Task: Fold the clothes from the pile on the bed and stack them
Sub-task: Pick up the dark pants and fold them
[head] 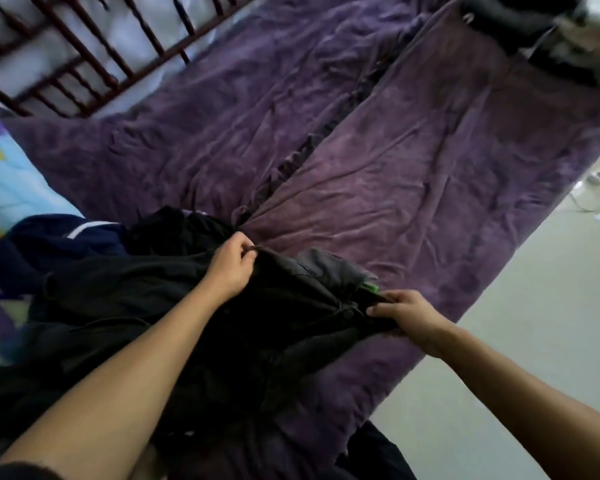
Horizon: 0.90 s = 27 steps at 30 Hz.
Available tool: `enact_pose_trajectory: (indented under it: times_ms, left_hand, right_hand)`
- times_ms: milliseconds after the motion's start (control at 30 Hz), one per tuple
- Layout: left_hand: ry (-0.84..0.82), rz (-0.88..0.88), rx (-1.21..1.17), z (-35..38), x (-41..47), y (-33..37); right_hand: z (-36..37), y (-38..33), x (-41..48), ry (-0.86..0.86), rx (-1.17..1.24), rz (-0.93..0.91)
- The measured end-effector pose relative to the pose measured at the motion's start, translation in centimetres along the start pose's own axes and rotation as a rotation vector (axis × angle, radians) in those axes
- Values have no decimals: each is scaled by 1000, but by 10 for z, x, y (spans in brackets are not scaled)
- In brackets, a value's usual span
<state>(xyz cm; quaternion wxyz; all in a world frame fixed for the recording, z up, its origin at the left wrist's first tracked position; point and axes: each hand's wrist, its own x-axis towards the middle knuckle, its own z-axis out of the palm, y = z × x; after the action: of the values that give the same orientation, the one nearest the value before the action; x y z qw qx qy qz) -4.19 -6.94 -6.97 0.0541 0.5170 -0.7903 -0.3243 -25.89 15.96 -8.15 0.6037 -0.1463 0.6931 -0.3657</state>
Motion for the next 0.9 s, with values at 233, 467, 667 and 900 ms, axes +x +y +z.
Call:
enact_pose_trajectory:
  times_ms: [233, 467, 667, 900]
  left_hand:
    - [337, 158, -221, -184, -66, 48]
    - [506, 104, -520, -285, -207, 14]
    - [711, 8, -492, -312, -283, -13]
    - [719, -185, -392, -334, -336, -71]
  right_hand:
    - [33, -112, -35, -231, 205, -207]
    - [157, -137, -70, -294, -370, -464]
    - [310, -83, -106, -557, -468, -667]
    - [268, -156, -126, -325, -344, -889]
